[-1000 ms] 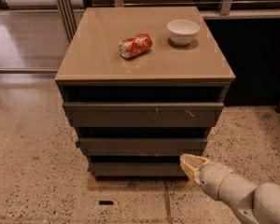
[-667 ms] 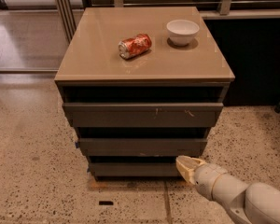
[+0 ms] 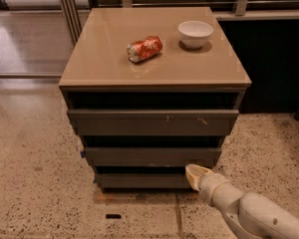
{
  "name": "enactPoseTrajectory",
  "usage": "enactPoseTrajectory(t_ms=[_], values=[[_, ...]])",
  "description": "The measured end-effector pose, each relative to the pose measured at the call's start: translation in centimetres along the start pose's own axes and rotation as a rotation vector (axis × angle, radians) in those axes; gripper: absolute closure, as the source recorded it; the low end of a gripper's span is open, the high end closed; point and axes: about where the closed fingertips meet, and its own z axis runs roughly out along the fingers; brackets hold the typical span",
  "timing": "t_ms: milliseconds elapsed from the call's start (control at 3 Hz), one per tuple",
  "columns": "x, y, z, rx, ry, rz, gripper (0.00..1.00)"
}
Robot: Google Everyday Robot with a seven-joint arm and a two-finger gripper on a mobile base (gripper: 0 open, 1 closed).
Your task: Open middle drawer
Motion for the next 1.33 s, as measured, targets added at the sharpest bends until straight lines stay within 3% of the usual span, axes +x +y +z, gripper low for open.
enactPoseTrajectory(t_ms=[333,1000,1333], values=[[-0.5,-1.7,2.9,0.05,-0.064,-0.024,1.0],[-3.1,-3.4,8.2,0.071,-0.146,-0.112,1.0],[-2.9,-4.4,12.4,0.091,-0.091,-0.144,1.0]])
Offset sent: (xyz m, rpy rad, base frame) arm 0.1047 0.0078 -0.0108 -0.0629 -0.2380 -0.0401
